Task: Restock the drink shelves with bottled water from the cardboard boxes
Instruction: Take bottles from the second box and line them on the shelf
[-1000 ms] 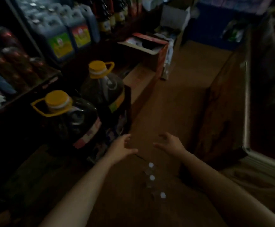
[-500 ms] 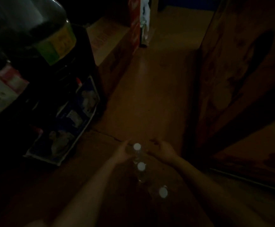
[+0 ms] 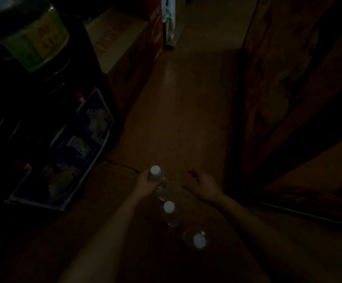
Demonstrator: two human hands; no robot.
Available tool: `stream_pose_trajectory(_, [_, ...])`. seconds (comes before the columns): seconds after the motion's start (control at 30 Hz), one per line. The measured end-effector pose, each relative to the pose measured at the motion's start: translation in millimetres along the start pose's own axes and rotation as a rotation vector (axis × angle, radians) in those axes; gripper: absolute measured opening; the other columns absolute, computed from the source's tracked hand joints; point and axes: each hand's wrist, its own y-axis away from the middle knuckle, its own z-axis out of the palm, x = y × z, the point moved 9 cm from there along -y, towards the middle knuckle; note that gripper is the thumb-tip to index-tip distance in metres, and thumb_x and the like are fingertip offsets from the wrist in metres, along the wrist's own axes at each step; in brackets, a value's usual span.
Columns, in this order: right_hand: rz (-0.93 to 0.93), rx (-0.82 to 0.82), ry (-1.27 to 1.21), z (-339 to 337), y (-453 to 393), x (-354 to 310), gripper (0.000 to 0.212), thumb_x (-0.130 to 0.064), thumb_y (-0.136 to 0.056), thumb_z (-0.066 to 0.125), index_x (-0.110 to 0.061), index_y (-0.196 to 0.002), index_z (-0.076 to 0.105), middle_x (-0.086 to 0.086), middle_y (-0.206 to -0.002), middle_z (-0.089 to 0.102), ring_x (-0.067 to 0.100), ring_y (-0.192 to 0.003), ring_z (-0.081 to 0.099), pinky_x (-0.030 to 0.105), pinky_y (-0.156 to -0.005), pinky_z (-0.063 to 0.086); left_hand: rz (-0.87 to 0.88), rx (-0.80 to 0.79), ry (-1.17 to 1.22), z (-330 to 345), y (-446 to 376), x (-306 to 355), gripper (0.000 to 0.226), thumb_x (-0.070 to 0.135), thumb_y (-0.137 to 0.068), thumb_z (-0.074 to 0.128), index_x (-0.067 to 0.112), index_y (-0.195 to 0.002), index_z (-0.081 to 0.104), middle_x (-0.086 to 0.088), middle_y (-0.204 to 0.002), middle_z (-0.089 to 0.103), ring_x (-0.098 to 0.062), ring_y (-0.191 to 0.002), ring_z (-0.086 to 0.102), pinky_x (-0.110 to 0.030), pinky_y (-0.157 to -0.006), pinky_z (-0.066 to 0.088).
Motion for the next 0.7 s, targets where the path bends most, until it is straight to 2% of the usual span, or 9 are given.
stream_pose_trajectory(0.13, [-0.021,-0.001,0.051,-6.5,7.5,-25.2,0.064,-0.040,-0.089,0.064,-0.017,-0.143,0.038,0.006,-0.140,0.050,0.021,-0.124,0.050,0.028,-0.096,0.041,0.063,0.026,-0.015,-29.4,10.5,28.6,0.047,0.014,-0.081,0.072,0.005,-0.124,0.056,-0.009,-0.122,0.061,-0.021,-0.113,0.058,-0.032,-0.093,0.047])
stream_pose_trajectory(0.27, [-0.075,-0.014,0.059,-22.7,30.8,-74.5,0.067,-0.039,-0.087,0.067,-0.013,-0.142,0.039,0.008,-0.142,0.048,0.022,-0.127,0.048,0.025,-0.096,0.039,0.125,0.061,-0.033,-79.0,36.7,88.3,0.041,0.024,-0.082,0.072,0.011,-0.118,0.060,-0.002,-0.113,0.064,-0.011,-0.100,0.061,-0.020,-0.079,0.049])
stream_pose_trajectory(0.37, [-0.105,-0.052,0.038,-42.6,59.8,-126.4,0.070,-0.038,-0.084,0.070,-0.014,-0.142,0.038,0.007,-0.142,0.048,0.020,-0.126,0.048,0.027,-0.097,0.040,0.164,0.150,-0.071,-127.9,70.2,149.0,0.052,0.043,-0.076,0.074,0.012,-0.117,0.063,-0.001,-0.113,0.066,-0.015,-0.099,0.064,-0.032,-0.084,0.054])
stream_pose_trajectory(0.5, [-0.191,-0.063,0.012,-77.3,107.3,-212.4,0.074,-0.038,-0.078,0.076,-0.013,-0.138,0.041,0.005,-0.136,0.052,0.019,-0.121,0.052,0.023,-0.090,0.040,0.189,0.276,-0.107,-188.8,127.5,242.8,0.035,0.044,-0.076,0.074,0.020,-0.100,0.068,-0.001,-0.102,0.069,-0.015,-0.091,0.066,-0.033,-0.078,0.054])
stream_pose_trajectory(0.57, [-0.239,-0.053,-0.014,-96.8,130.6,-260.9,0.074,-0.035,-0.075,0.079,-0.012,-0.135,0.043,0.003,-0.130,0.055,0.015,-0.115,0.053,0.021,-0.085,0.039,0.222,0.333,-0.145,-220.6,164.8,295.4,0.037,0.050,-0.073,0.075,0.023,-0.097,0.070,0.002,-0.099,0.070,-0.014,-0.089,0.066,-0.034,-0.077,0.056])
stream_pose_trajectory(0.67, [-0.299,-0.035,-0.044,-123.6,163.9,-336.4,0.086,-0.036,-0.068,0.084,-0.016,-0.138,0.038,0.003,-0.133,0.051,0.018,-0.120,0.051,0.033,-0.095,0.045,0.230,0.420,-0.178,-273.2,217.9,367.5,0.039,0.053,-0.072,0.075,0.019,-0.091,0.070,0.003,-0.090,0.069,-0.011,-0.082,0.065,-0.021,-0.062,0.050])
stream_pose_trajectory(0.7, [-0.327,-0.031,-0.052,-132.4,175.8,-363.8,0.091,-0.038,-0.067,0.084,-0.018,-0.141,0.035,0.003,-0.136,0.049,0.020,-0.123,0.050,0.037,-0.099,0.045,0.232,0.450,-0.189,-292.9,235.1,392.2,0.043,0.054,-0.071,0.075,0.016,-0.091,0.071,0.003,-0.089,0.069,-0.011,-0.081,0.065,-0.021,-0.061,0.050])
